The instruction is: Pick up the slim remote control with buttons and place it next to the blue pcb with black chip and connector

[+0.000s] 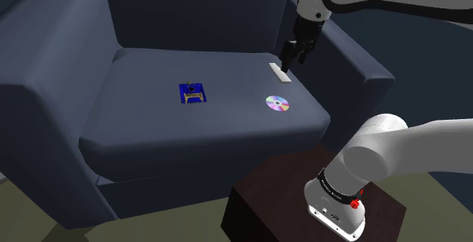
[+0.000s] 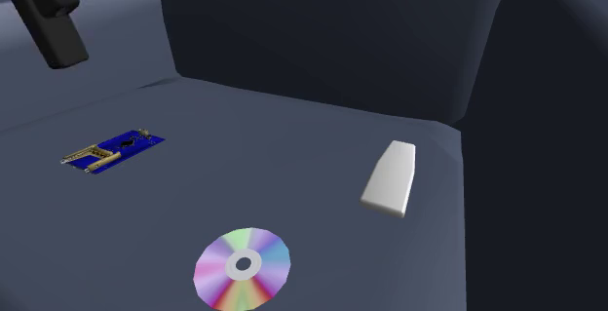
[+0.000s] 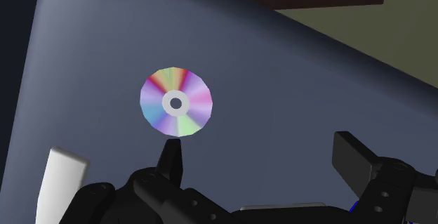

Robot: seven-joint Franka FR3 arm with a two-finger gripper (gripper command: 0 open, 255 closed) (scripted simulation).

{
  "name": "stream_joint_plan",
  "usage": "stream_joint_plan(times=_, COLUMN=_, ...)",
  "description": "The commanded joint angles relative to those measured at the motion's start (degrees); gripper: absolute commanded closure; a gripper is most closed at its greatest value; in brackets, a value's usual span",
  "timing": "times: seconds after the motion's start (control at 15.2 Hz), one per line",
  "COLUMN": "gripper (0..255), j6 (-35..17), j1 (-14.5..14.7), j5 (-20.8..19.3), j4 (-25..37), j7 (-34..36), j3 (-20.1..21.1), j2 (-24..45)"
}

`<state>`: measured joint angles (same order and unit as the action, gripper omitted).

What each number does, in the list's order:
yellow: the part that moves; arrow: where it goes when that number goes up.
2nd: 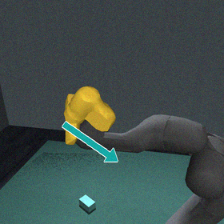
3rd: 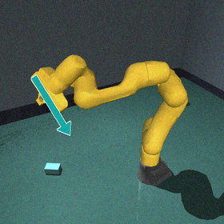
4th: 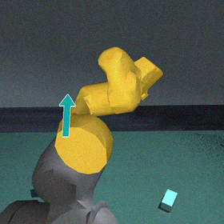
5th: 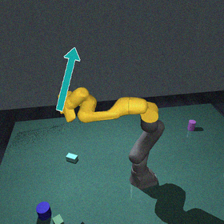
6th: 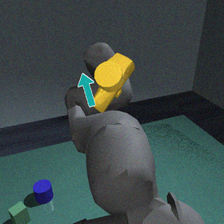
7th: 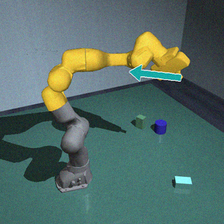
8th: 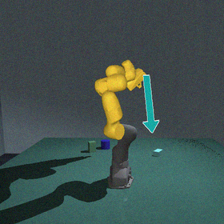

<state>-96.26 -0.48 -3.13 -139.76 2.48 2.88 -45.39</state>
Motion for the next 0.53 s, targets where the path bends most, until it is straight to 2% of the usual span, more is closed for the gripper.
stream_joint_plan(times=0.0, gripper=0, j6=0.0, j1=0.0, j5=0.0, j4=0.0, j7=0.0, j3=0.0, j2=0.0)
stream_joint_plan(times=0.46, gripper=0, j6=-9.25, j1=-3.86, j5=-2.27, j4=2.49, j7=-1.32, j3=-4.95, j2=11.93)
